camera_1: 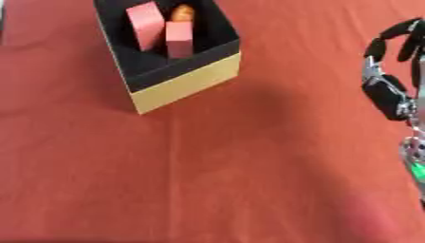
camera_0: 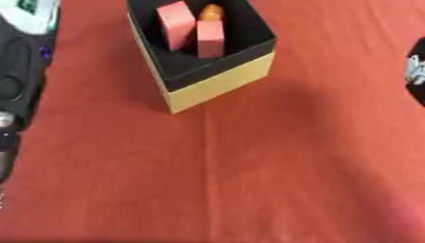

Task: Pick up objects on the table and place them in the box.

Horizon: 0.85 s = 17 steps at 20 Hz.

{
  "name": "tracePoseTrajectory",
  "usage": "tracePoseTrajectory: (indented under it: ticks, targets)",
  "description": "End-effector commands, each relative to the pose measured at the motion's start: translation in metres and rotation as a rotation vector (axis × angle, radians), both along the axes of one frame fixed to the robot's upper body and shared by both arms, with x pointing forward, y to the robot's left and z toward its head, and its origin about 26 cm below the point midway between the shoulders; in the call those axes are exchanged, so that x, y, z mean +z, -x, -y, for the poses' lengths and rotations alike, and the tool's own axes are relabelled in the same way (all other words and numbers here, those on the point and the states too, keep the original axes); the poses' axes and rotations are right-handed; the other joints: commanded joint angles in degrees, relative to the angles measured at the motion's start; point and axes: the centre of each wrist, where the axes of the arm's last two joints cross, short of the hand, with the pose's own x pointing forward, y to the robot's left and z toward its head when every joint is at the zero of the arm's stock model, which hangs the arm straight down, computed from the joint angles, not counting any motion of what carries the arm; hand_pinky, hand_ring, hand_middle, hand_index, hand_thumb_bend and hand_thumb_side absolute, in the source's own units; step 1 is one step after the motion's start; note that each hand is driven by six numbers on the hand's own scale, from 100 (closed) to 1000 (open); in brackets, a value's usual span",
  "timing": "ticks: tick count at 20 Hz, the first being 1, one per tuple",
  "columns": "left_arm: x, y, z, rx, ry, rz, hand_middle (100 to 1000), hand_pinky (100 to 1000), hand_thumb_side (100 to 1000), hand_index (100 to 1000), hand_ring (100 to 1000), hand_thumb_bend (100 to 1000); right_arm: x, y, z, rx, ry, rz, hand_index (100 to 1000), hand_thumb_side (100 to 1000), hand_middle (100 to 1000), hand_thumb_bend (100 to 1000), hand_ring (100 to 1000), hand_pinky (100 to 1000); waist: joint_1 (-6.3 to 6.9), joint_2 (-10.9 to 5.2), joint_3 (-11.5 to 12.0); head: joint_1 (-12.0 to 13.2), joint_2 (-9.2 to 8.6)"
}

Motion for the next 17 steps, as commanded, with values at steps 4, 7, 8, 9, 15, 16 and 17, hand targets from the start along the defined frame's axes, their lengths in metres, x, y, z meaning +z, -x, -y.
tracePoseTrajectory:
  ticks: [4, 7, 8, 9, 15, 16, 17]
  targets:
    - [0.001, 0.065, -0.042, -0.154, 0.377, 0.031, 769, 494, 570, 749, 686, 100, 0.011, 0.001, 0.004, -0.011, 0.014, 0.064, 514, 100, 290, 100, 170, 153, -0.58, -1.49, 0.52, -1.6, 0.29]
    - [-0.019, 0.082, -0.053, -0.211, 0.514, 0.012, 758, 499, 581, 744, 683, 100, 0.013, 0.0, 0.003, 0.0, -0.005, 0.104, 517, 100, 296, 100, 182, 178, -1.0, -1.55, 0.74, -1.88, 0.29]
    - [-0.024, 0.082, -0.057, -0.226, 0.551, 0.014, 758, 503, 584, 744, 685, 100, 0.014, 0.0, 0.003, 0.005, -0.013, 0.12, 517, 100, 297, 100, 185, 184, -1.12, -1.57, 0.75, -1.91, 0.29]
    - [-0.03, 0.082, -0.061, -0.244, 0.588, 0.023, 758, 512, 696, 745, 689, 100, 0.015, 0.0, 0.003, 0.01, -0.02, 0.137, 520, 100, 302, 100, 194, 201, -1.22, -1.62, 0.77, -1.98, 0.29]
    - [-0.056, 0.08, -0.076, -0.404, 0.757, 0.121, 754, 551, 636, 760, 711, 100, 0.019, -0.003, 0.0, 0.047, -0.073, 0.235, 537, 100, 326, 100, 232, 272, -1.3, -1.93, 1.09, -2.56, 0.29]
    - [-0.059, 0.079, -0.077, -0.427, 0.774, 0.136, 753, 557, 639, 758, 712, 100, 0.02, -0.003, 0.0, 0.053, -0.079, 0.246, 540, 100, 329, 100, 236, 280, -1.29, -2.0, 1.14, -2.68, 0.29]
    - [-0.062, 0.079, -0.078, -0.446, 0.79, 0.146, 751, 565, 644, 755, 712, 100, 0.02, -0.003, -0.001, 0.059, -0.083, 0.254, 549, 100, 339, 100, 247, 300, -1.28, -2.07, 1.18, -2.85, 0.29]
